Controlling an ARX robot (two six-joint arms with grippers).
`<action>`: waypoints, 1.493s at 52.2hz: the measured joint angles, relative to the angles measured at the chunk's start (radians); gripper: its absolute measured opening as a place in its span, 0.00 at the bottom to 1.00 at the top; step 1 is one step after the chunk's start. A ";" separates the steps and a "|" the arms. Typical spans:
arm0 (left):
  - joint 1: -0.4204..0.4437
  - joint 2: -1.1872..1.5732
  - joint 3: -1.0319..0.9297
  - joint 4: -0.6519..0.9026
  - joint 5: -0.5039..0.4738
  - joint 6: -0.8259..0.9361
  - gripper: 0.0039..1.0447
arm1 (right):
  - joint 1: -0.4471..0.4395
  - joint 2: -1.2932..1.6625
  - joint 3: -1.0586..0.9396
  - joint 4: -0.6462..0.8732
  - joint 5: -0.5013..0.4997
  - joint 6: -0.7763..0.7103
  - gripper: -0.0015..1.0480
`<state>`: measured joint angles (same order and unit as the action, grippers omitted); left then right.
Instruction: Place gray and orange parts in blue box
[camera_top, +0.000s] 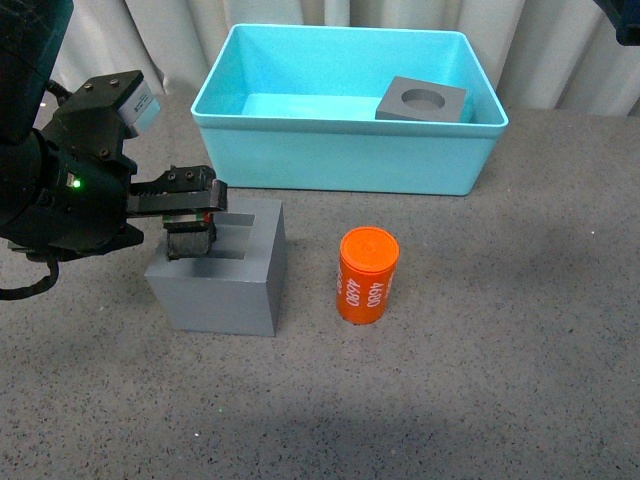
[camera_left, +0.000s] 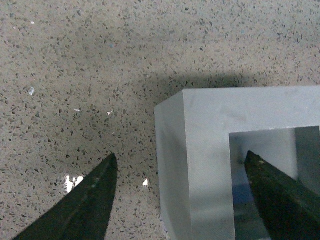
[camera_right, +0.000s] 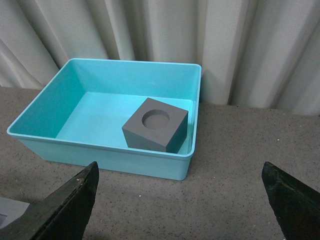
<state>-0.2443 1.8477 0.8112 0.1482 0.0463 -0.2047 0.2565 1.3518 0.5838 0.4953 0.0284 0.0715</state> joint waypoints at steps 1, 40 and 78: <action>0.000 0.001 0.001 0.000 -0.003 0.000 0.71 | 0.000 0.000 0.000 0.000 0.000 0.000 0.91; -0.016 -0.193 0.116 0.167 -0.112 0.001 0.17 | 0.000 0.000 0.000 0.000 0.001 0.000 0.91; -0.011 0.401 0.766 -0.030 -0.146 -0.062 0.17 | 0.000 0.000 0.000 0.000 0.000 0.000 0.91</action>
<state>-0.2558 2.2482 1.5776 0.1181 -0.0994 -0.2668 0.2562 1.3518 0.5835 0.4953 0.0284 0.0715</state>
